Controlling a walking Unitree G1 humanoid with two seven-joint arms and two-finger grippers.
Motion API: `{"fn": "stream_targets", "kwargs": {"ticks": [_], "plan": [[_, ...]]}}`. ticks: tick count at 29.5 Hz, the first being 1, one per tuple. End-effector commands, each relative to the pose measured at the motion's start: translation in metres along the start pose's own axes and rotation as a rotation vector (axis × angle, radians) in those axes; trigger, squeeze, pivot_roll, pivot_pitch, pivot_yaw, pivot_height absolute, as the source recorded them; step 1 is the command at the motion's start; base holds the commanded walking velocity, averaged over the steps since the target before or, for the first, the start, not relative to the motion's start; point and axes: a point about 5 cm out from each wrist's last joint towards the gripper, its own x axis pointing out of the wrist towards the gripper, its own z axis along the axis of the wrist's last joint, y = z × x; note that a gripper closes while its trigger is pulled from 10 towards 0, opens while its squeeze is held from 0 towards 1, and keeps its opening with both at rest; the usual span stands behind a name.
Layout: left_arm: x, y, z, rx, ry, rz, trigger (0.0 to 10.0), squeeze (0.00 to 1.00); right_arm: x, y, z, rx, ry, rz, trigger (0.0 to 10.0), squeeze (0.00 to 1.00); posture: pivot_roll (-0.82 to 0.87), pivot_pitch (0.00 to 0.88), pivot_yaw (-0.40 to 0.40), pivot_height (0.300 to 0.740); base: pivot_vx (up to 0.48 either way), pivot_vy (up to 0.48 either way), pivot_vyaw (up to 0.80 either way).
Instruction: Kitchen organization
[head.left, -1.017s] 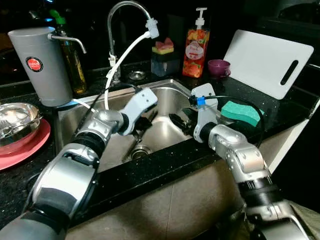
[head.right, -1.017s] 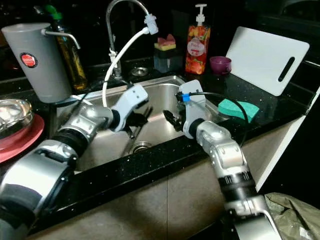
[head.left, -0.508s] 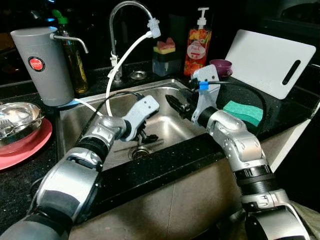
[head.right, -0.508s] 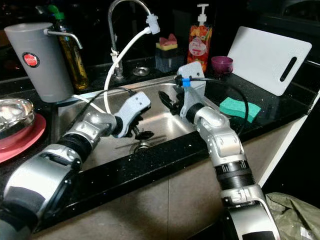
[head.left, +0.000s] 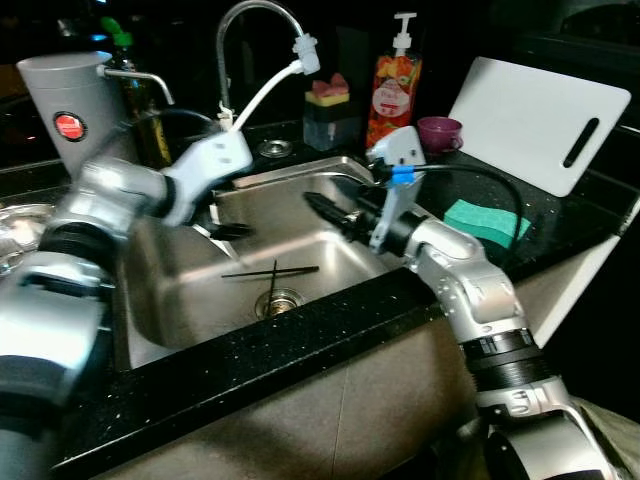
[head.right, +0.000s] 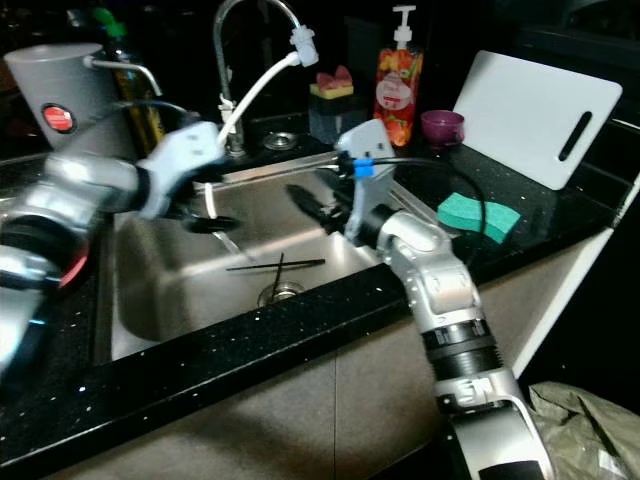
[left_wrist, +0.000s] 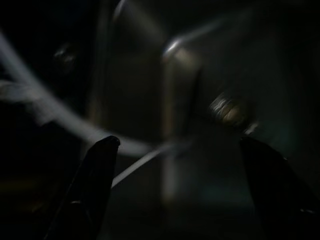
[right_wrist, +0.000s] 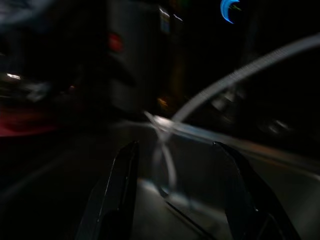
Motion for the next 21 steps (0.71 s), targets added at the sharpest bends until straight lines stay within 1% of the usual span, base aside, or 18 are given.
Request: {"fn": "stream_targets", "kwargs": {"ticks": [1,2,3,4,5,6,7,10,12,13,14,15,16,17,18,19,20,21], "plan": [[-0.015,0.009,0.003,0.110,0.039,0.019,10.0,0.00,0.002,0.014,0.008,-0.005,-0.044,0.093,10.0,0.00,0.06,0.162,0.026,0.740,0.000,0.000,0.00],[-0.028,0.014,0.001,0.128,0.041,0.022,10.0,0.00,0.000,0.021,0.012,-0.005,-0.069,0.150,10.0,0.00,0.06,0.162,0.026,0.740,0.000,0.000,0.00],[-0.040,0.018,0.000,0.122,0.033,0.020,10.0,0.00,-0.001,0.026,0.016,-0.003,-0.087,0.197,10.0,0.00,0.06,0.162,0.026,0.740,0.000,0.000,0.00],[-0.051,0.022,-0.001,0.121,0.045,0.030,10.0,0.00,-0.002,0.032,0.019,0.002,-0.104,0.242,10.0,0.00,0.06,0.162,0.026,0.740,0.000,0.000,0.00],[-0.051,0.022,-0.001,0.121,0.045,0.030,10.0,0.00,-0.002,0.032,0.019,0.002,-0.104,0.242,10.0,0.00,0.06,0.162,0.026,0.740,0.000,0.000,0.00],[-0.070,0.028,-0.006,0.127,0.096,0.034,10.0,0.00,-0.002,0.040,0.022,0.005,-0.121,0.297,10.0,0.00,0.07,0.159,0.024,0.740,0.000,0.000,0.00],[-0.070,0.028,-0.006,0.127,0.096,0.034,10.0,0.00,-0.002,0.040,0.022,0.005,-0.121,0.297,10.0,0.00,0.07,0.159,0.024,0.740,0.000,0.000,0.00],[-0.087,0.030,-0.014,0.132,0.176,0.020,10.0,0.00,-0.001,0.048,0.023,0.008,-0.132,0.345,10.0,0.00,0.08,0.158,0.026,0.740,0.000,0.000,0.00],[-0.096,0.028,-0.029,0.130,0.283,0.027,10.0,0.00,-0.001,0.057,0.025,0.021,-0.156,0.393,10.0,0.00,0.12,0.152,0.042,0.740,0.000,0.000,0.00],[-0.096,0.028,-0.029,0.130,0.283,0.027,10.0,0.00,-0.001,0.057,0.025,0.021,-0.156,0.393,10.0,0.00,0.12,0.152,0.042,0.740,0.000,0.000,0.00],[-0.102,0.026,-0.040,0.128,0.372,0.042,10.0,0.00,-0.001,0.063,0.027,0.032,-0.173,0.426,10.0,0.00,0.13,0.155,0.043,0.740,0.000,0.000,0.00],[-0.102,0.026,-0.040,0.128,0.372,0.042,10.0,0.00,-0.001,0.063,0.027,0.032,-0.173,0.426,10.0,0.00,0.13,0.155,0.043,0.740,0.000,0.000,0.00],[-0.111,0.020,-0.059,0.124,0.498,0.033,10.0,0.00,-0.001,0.071,0.028,0.049,-0.186,0.469,10.0,0.00,0.13,0.156,0.047,0.740,0.000,0.000,0.00],[-0.114,0.015,-0.067,0.131,0.553,0.001,10.0,0.00,0.001,0.075,0.026,0.052,-0.178,0.481,10.0,0.00,0.13,0.157,0.048,0.740,0.000,0.000,0.00],[-0.114,0.015,-0.067,0.131,0.553,0.001,10.0,0.00,0.001,0.075,0.026,0.052,-0.178,0.481,10.0,0.00,0.13,0.157,0.048,0.740,0.000,0.000,0.00],[-0.116,0.012,-0.072,0.135,0.582,-0.023,10.0,0.00,0.002,0.077,0.025,0.053,-0.171,0.487,10.0,0.00,0.13,0.157,0.048,0.740,0.000,0.000,0.00],[-0.116,0.008,-0.077,0.130,0.605,-0.050,10.0,0.00,0.005,0.079,0.020,0.047,-0.145,0.477,10.0,0.00,0.13,0.157,0.048,0.740,0.000,0.000,0.00],[-0.116,0.004,-0.083,0.135,0.638,-0.066,10.0,0.00,0.013,0.078,0.013,0.040,-0.105,0.452,10.0,0.00,0.13,0.155,0.044,0.740,0.000,0.000,0.00]]}}
